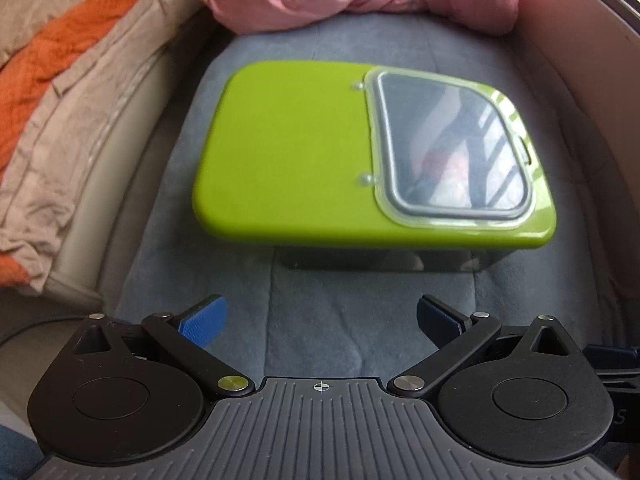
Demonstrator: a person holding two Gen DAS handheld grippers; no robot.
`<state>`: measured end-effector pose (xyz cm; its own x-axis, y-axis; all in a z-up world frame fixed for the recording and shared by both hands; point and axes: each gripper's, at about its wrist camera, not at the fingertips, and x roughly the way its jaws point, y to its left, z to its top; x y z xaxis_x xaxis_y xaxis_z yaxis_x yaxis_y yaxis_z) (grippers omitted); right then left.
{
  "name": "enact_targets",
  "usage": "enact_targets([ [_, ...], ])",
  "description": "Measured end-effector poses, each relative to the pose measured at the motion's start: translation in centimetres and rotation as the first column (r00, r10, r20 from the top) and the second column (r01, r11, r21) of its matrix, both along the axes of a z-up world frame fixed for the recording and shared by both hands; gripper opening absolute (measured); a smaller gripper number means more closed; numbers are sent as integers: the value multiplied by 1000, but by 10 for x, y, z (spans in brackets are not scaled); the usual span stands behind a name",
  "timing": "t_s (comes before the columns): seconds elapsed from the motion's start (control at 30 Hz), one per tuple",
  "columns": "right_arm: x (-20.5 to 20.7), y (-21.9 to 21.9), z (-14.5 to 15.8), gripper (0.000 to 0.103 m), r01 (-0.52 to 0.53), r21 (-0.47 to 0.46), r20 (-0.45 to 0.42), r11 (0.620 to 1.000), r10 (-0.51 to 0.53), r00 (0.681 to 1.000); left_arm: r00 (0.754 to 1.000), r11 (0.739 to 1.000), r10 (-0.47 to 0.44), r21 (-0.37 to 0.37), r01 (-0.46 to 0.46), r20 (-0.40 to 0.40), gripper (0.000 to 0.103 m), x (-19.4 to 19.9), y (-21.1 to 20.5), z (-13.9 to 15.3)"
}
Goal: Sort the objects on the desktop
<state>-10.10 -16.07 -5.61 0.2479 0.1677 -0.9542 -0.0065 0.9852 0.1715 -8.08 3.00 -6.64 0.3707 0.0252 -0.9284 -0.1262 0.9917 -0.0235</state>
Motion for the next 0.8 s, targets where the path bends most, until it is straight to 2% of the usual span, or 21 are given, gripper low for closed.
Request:
enact_targets([
  [0.07,1,-3,-9,102,30,45,-64,999,-28,998,999,1000,13,7,-13,-50,103,2,4,-10],
  [0.17,1,-7,-8,102,76,65,-57,995,-72,996,997,1000,6,16,-5,-74,103,2,5,-18],
  [0.3,1,-5,0,103,84,40,-7,996,-84,996,998,1000,-8,19,9,-58,103,-2,2,-19],
  [0.6,3,0,-3,103,43,27,-26,999,-43,999,998,1000,-18,10,19,-53,103,-2,2,-19],
  [0.8,2,4,-3,103,26,-1,-14,1000,-26,1000,1000,999,-11,37,10,11,103,-4,3,-11],
])
